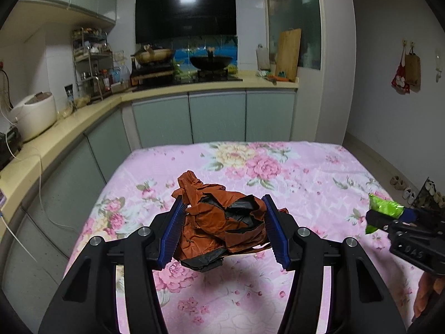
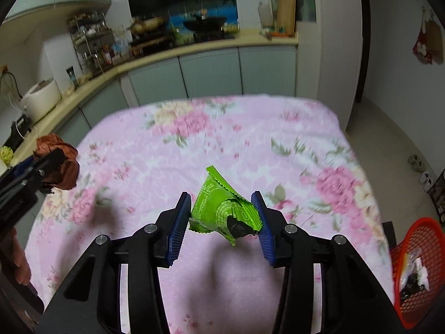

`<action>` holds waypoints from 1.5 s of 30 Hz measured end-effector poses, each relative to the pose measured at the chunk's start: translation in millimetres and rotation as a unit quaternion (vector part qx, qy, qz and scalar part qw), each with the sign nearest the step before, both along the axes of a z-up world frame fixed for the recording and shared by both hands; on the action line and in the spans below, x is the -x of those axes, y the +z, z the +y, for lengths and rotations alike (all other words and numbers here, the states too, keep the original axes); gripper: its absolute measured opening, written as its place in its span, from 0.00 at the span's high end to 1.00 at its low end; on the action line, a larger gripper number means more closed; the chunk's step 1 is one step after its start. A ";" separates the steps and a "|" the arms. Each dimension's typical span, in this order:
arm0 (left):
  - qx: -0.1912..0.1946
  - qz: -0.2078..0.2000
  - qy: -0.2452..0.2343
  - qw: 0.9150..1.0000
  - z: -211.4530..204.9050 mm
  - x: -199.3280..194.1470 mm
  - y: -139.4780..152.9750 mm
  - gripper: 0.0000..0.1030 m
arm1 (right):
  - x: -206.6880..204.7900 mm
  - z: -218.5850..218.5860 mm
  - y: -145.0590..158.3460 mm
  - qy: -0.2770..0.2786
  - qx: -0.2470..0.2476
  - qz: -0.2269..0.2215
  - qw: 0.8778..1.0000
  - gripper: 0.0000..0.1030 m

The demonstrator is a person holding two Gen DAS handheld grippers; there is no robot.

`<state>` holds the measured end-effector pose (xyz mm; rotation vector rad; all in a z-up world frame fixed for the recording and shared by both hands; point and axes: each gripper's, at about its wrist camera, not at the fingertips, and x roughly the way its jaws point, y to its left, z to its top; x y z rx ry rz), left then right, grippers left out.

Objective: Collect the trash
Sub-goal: 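Lift the brown cloth and green packet and carry both over the red basket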

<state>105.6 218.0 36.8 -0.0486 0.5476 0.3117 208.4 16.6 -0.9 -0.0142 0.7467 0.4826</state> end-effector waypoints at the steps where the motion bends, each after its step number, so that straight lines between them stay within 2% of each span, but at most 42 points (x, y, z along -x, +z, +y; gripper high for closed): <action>1: -0.001 -0.007 0.001 1.000 -2.4 3.6 5.4 0.48 | 4.0 -2.6 6.9 0.000 -0.004 -0.008 1.000 0.57; 10: -0.023 -0.055 0.001 0.998 -25.4 28.6 42.7 0.48 | 35.3 -25.2 56.2 0.006 -0.030 -0.066 0.997 0.57; 20: -0.029 -0.096 -0.015 0.995 -49.8 48.0 71.2 0.48 | 62.7 -55.0 91.0 -0.004 -0.050 -0.114 0.992 0.57; 32: -0.030 -0.121 -0.059 0.990 -89.2 52.7 87.7 0.48 | 80.0 -98.5 108.6 -0.041 -0.056 -0.140 0.988 0.57; 38: -0.020 -0.119 -0.100 0.988 -118.2 39.9 85.4 0.48 | 83.8 -126.8 108.9 -0.076 -0.048 -0.142 0.986 0.57; 45: -0.010 -0.114 -0.160 0.980 -167.7 23.5 79.5 0.48 | 85.6 -169.4 105.7 -0.128 -0.040 -0.141 0.981 0.57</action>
